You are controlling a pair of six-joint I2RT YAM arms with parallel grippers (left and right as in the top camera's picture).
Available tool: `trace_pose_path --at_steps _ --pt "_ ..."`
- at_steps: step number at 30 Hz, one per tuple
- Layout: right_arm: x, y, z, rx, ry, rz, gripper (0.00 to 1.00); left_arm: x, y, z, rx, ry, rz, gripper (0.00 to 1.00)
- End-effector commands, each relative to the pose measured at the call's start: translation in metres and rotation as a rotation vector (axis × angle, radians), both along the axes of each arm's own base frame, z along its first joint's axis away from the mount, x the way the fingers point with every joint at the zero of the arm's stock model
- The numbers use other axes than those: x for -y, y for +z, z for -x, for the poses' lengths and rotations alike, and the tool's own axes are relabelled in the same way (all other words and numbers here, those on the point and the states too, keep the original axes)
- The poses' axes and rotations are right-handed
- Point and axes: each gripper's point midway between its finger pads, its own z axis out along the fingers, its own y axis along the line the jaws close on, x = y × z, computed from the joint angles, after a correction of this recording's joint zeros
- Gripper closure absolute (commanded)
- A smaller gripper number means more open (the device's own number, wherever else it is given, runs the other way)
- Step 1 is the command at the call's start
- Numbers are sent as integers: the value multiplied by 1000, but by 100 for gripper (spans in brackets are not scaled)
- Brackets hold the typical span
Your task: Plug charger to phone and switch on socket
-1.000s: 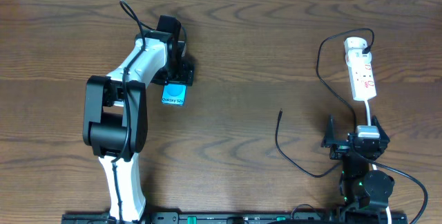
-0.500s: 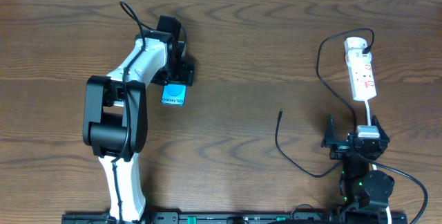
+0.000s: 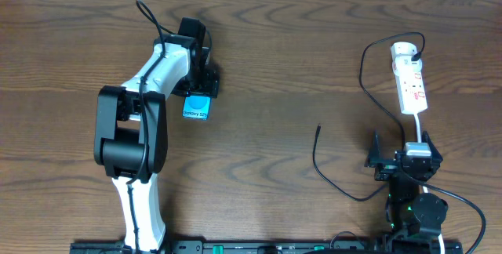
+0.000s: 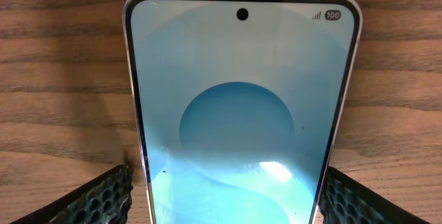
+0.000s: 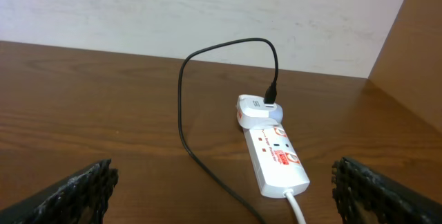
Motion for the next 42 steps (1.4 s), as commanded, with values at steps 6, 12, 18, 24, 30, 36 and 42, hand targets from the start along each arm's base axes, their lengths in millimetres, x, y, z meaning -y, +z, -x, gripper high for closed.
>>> trace_pose_path --at_steps 6,12,18,24,30,36,42 --pt "-5 -1 0 -3 25 10 1 -7 -8 5 -24 -11 -32 15" --pt "-5 -1 0 -3 25 10 1 -7 -8 5 -25 -11 -30 14" --pt "-5 -1 0 -3 25 10 1 -6 -8 6 -30 -11 -25 14" --pt "-5 -1 0 -3 25 10 1 -2 -9 7 -35 -13 0 15" --pt "-5 -1 0 -3 25 10 1 -1 -9 8 -37 -13 3 14" --pt "-5 -1 0 -3 25 10 1 7 -9 9 -43 -17 48 14" --pt "-5 -1 0 -3 24 10 1 6 -9 9 -43 -18 47 14"
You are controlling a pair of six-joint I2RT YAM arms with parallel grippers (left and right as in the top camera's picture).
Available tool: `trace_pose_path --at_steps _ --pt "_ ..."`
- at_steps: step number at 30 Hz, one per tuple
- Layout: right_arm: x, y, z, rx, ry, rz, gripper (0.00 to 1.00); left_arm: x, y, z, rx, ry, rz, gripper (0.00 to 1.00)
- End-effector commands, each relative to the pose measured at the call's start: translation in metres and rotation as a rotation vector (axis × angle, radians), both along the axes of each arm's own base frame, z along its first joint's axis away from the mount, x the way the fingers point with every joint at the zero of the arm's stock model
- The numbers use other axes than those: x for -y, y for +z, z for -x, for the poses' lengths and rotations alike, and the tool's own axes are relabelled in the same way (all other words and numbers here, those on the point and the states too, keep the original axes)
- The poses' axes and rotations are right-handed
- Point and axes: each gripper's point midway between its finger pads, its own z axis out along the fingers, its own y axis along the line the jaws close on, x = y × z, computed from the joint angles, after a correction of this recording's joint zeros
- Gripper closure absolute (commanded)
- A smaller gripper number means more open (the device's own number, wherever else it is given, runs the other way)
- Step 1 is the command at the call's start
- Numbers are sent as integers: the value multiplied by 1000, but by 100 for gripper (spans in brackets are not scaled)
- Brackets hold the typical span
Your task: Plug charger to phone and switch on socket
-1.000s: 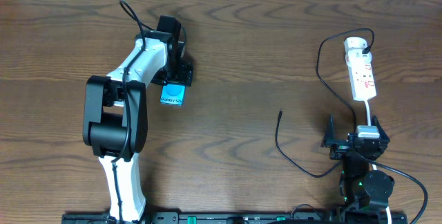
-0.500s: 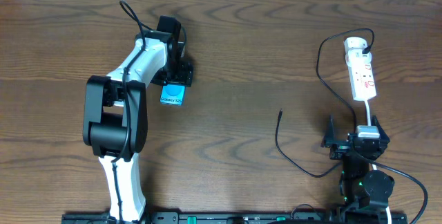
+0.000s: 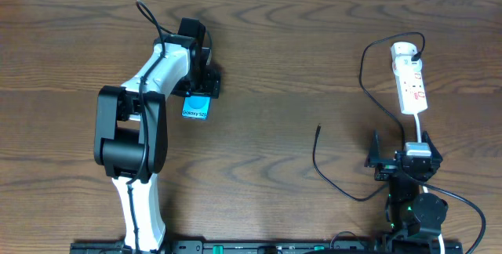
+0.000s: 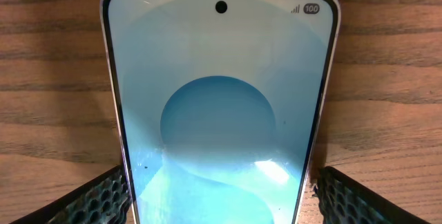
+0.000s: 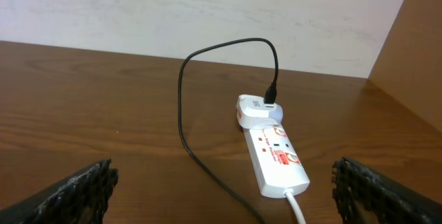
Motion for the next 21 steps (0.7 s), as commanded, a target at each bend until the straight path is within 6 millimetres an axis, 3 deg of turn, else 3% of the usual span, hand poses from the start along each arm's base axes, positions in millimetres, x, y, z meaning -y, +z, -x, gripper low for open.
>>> trace_pose_path --at_steps 1,21 --pt "-5 -1 0 -2 25 9 1 0 -9 6 -31 -14 8 14" --pt "-5 -1 0 -2 24 9 1 -6 -9 5 -25 -12 -24 14"
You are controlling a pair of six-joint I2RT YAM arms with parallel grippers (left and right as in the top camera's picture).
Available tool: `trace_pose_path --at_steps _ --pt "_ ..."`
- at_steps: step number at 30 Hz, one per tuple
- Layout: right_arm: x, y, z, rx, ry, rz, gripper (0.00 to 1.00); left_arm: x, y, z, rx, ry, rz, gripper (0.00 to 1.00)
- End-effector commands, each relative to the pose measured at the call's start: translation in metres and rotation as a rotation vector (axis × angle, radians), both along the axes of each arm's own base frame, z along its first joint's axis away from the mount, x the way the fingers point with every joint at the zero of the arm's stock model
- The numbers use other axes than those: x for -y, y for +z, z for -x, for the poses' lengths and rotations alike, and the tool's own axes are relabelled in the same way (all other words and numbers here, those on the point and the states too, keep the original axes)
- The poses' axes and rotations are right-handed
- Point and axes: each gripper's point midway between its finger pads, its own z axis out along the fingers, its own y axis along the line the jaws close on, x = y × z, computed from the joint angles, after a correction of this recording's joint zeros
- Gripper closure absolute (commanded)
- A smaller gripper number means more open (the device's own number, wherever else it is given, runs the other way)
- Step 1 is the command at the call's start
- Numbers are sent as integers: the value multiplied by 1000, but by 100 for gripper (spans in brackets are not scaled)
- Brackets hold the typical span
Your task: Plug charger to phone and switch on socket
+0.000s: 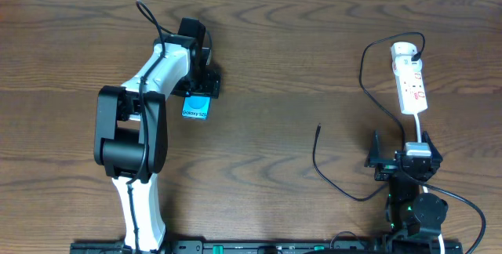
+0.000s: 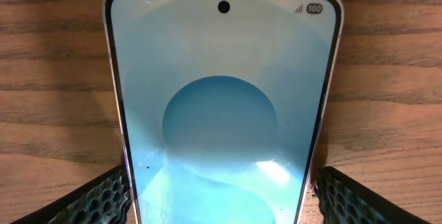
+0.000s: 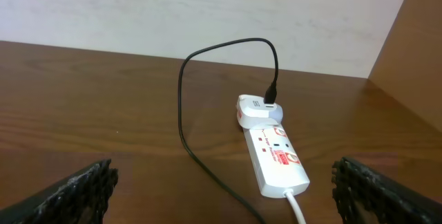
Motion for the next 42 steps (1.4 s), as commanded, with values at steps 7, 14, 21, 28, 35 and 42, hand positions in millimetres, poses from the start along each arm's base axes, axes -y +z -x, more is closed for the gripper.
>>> trace_pose_path --at_steps 7,14,21,28,35,42 --pt "-5 -1 0 -3 24 10 1 -5 -11 6 -30 -13 -20 14" --pt "-5 -1 0 -3 24 10 1 -5 -16 8 -29 -13 -20 14" --pt "-5 -1 0 -2 25 10 1 -5 -16 8 -28 -13 -20 14" --pt "-5 -1 0 -2 25 10 1 -5 -16 8 -29 -12 -20 15" --pt "-5 -1 0 -2 25 10 1 -5 -16 8 -29 -13 -20 21" --pt "-5 -1 0 -2 25 10 1 -5 -16 8 -29 -13 -20 30"
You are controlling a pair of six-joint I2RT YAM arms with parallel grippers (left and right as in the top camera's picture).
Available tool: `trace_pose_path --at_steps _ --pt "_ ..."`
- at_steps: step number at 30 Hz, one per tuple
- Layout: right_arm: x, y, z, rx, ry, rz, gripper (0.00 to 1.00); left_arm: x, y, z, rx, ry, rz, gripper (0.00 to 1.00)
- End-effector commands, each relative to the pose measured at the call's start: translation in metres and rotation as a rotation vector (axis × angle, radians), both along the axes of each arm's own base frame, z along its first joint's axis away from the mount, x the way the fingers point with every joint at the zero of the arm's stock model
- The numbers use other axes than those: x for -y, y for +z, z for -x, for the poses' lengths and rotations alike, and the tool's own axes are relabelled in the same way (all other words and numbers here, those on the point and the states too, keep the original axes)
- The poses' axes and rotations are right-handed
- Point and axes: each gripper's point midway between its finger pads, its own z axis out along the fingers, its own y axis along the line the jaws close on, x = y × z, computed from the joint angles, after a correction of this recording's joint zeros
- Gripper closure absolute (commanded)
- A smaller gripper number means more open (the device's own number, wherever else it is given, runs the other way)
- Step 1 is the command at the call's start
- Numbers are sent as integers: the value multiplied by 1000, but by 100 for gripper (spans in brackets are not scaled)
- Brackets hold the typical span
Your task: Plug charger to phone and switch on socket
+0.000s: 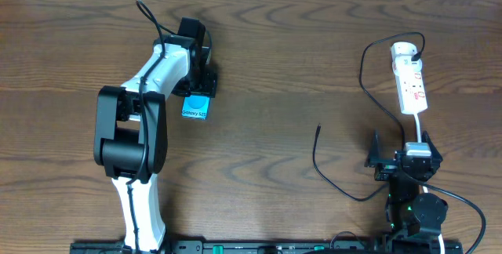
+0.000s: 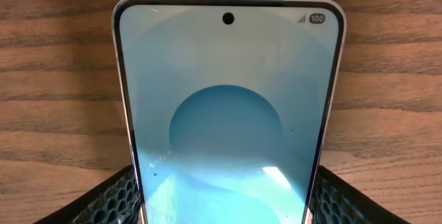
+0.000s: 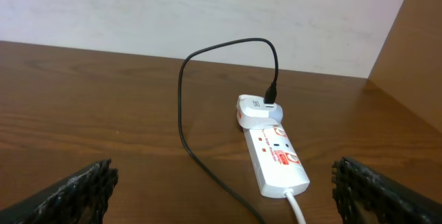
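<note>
A phone (image 2: 228,113) with a lit blue screen lies flat on the wooden table, also seen from overhead (image 1: 197,109). My left gripper (image 2: 224,207) straddles its lower half, the black pads (image 2: 114,200) pressed against both long edges, shut on it. The white power strip (image 1: 411,81) lies at the far right with a white charger adapter (image 3: 257,108) plugged into its far end. The black cable (image 3: 183,106) loops from the adapter, and its free plug end (image 1: 318,128) lies loose on the table. My right gripper (image 3: 224,189) is open near the front right, holding nothing.
The strip's own white lead (image 1: 418,125) runs back toward the right arm's base (image 1: 416,207). A pale wall (image 3: 207,10) stands behind the table's far edge. The left arm (image 1: 137,121) stretches over the left half of the table.
The left pads now sit against the phone's two long edges, where a small gap showed on the right side before. The phone appears slightly lower in the wrist view. The right arm is unchanged.
At first the left gripper was open around the phone, which sat off to the right between the pads. Then the phone was more centred, with gaps still showing. Now the pads touch both edges. Cable, strip and right arm stayed put throughout.
</note>
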Motion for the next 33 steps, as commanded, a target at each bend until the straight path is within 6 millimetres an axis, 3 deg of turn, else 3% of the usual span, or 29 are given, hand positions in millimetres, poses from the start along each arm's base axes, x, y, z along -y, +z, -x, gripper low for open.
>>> trace_pose_path --at_steps 1,7,27,33 --pt "-5 -1 0 -2 25 9 1 -3 -15 11 -48 -2 -3 31" --pt "-5 -1 0 -2 25 9 1 -3 -15 12 -48 -2 -3 42" --pt "-5 -1 0 -2 25 9 1 -2 -15 12 -48 -2 -3 42" --pt "-5 -1 0 -2 24 9 1 -3 -15 12 -48 -2 -3 48"
